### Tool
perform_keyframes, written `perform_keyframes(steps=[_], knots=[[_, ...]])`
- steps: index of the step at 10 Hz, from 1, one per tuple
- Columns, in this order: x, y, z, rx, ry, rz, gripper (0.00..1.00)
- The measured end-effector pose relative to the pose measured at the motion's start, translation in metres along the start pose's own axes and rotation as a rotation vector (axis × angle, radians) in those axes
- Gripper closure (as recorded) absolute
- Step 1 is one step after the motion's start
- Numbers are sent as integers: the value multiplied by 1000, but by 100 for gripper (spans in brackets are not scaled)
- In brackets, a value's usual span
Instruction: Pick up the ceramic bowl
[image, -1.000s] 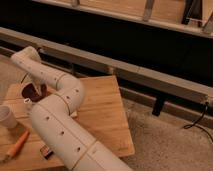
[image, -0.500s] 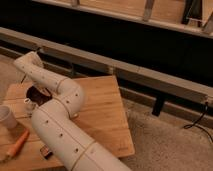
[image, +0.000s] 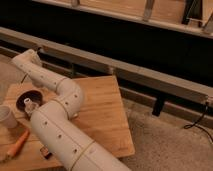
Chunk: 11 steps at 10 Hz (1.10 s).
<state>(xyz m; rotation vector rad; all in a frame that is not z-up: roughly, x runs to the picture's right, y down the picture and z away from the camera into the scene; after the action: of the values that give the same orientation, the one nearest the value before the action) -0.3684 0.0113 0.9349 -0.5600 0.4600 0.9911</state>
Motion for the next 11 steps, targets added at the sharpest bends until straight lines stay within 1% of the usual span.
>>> perform_keyframes(steps=[1, 3, 4, 5, 6, 8, 9, 10, 11], knots=[[-2, -4, -3, 13, -7, -3, 100], [-4, -7, -10, 24, -18, -7, 100], [-5, -6, -14, 19, -24, -11, 100], [-6, -1, -21, -2, -32, -26, 100], [-8, 5, -28, -26, -40, -51, 97], [-7, 20, -38, -66, -48, -112, 82], [-5, 29, -42, -94, -47, -154, 67], [-4, 33, -43, -108, -44, -177, 59], [-1, 38, -42, -121, -37, -205, 47]])
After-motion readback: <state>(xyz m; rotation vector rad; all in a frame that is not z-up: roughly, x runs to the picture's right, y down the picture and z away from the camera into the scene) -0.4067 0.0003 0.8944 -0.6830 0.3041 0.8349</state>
